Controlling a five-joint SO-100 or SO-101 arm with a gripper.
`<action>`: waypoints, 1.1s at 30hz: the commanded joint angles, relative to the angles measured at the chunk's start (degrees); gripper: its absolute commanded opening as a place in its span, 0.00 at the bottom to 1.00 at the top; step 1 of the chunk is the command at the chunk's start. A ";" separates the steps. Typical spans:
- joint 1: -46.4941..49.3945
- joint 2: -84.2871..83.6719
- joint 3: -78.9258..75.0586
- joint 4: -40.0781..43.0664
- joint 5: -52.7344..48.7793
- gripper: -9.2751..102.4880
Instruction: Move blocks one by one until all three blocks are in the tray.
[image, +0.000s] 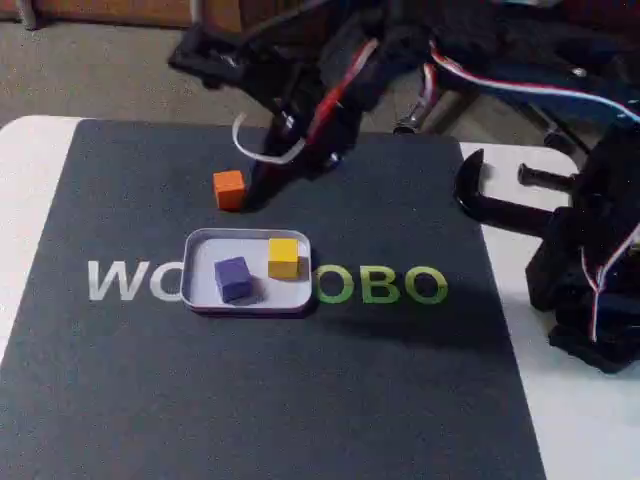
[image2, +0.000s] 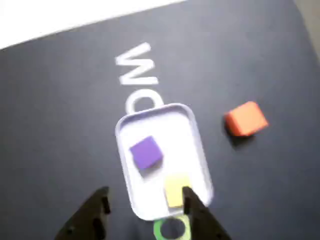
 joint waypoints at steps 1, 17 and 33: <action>2.02 -3.52 -9.05 1.93 0.79 0.22; 10.81 -14.59 -11.69 -2.11 -3.34 0.22; 14.77 -25.31 -20.30 -4.92 -5.36 0.22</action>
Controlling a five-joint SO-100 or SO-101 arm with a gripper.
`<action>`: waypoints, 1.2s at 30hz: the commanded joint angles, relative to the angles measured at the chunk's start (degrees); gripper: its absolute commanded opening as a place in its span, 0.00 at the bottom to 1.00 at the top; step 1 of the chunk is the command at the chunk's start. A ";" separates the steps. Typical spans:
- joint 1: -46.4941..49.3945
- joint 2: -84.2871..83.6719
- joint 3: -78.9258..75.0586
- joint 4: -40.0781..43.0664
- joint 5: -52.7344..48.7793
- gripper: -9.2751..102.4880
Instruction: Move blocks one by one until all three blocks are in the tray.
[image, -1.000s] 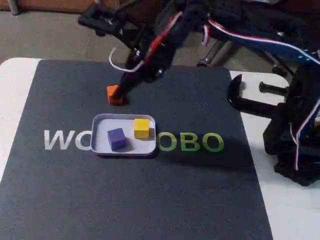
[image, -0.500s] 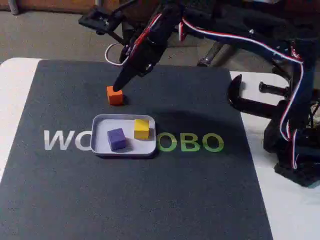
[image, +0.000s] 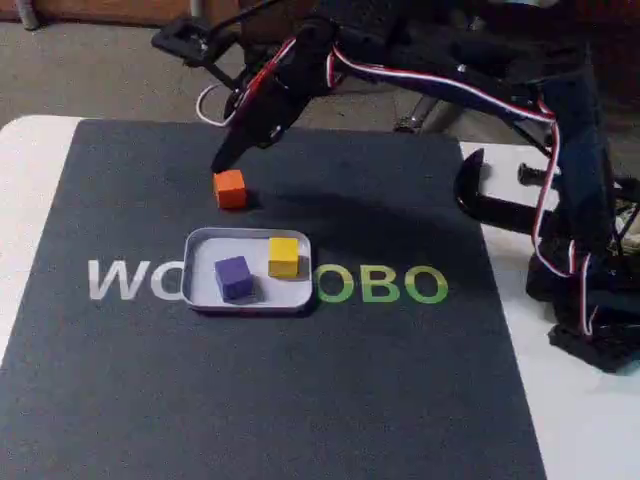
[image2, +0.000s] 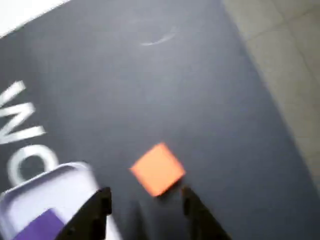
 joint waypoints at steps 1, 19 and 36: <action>0.35 0.53 -2.72 -0.62 -1.41 0.22; -1.58 -8.61 -10.11 1.14 -24.35 0.24; 0.70 -15.91 -21.27 2.99 -23.47 0.25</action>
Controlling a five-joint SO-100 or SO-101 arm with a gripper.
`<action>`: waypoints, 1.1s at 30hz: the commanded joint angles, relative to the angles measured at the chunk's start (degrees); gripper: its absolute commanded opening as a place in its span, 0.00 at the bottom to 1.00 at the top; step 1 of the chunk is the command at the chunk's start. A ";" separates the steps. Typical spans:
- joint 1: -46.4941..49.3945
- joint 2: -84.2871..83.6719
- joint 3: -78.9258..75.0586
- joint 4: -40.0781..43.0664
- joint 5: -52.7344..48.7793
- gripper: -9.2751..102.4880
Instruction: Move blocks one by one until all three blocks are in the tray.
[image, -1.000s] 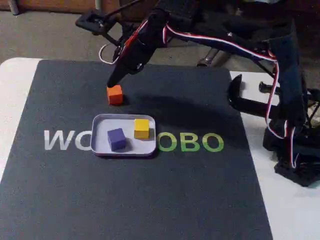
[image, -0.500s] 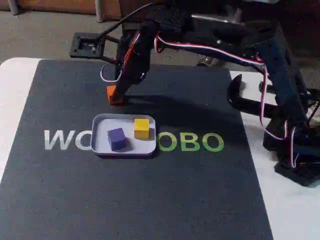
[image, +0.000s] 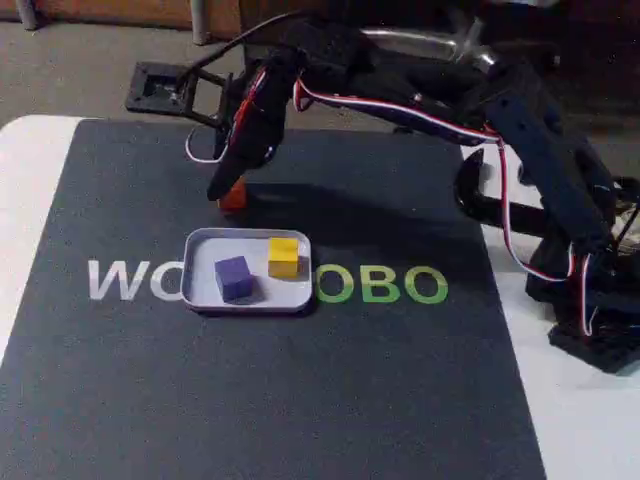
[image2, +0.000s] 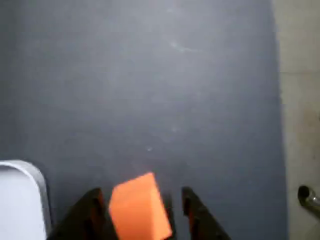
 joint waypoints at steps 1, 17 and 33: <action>0.70 2.29 -2.72 1.05 0.18 0.25; 1.58 0.35 -2.72 2.29 -6.06 0.26; 2.02 -1.32 -2.72 2.64 -9.76 0.22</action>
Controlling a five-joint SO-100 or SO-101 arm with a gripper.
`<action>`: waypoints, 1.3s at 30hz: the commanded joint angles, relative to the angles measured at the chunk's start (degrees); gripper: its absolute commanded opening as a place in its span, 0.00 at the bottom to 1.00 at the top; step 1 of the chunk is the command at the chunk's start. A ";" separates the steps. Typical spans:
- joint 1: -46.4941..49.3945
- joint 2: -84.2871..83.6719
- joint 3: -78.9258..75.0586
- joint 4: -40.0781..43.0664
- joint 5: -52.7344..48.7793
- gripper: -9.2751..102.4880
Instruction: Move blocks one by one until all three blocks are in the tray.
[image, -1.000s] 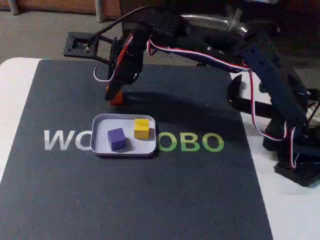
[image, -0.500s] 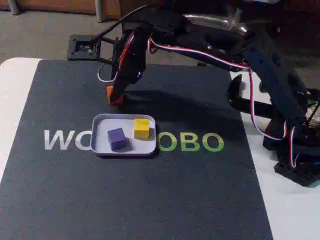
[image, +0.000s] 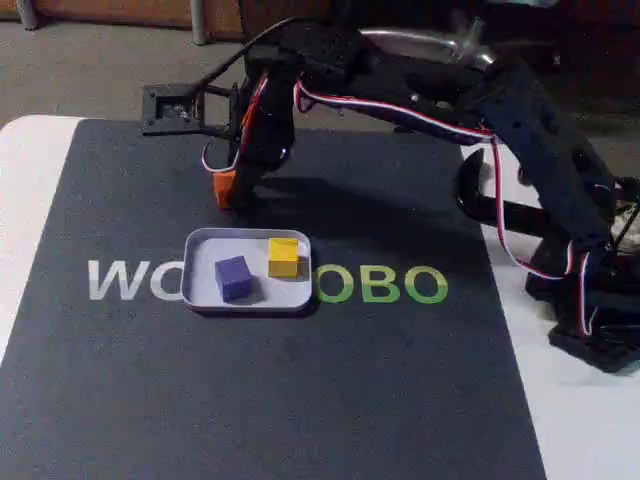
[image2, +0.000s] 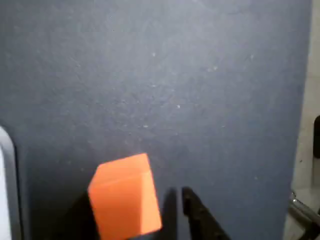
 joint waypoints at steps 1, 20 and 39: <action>0.18 0.70 -2.72 0.35 -0.44 0.22; -2.37 2.90 -2.72 0.44 3.25 0.01; -12.13 18.98 -2.20 19.34 13.10 0.01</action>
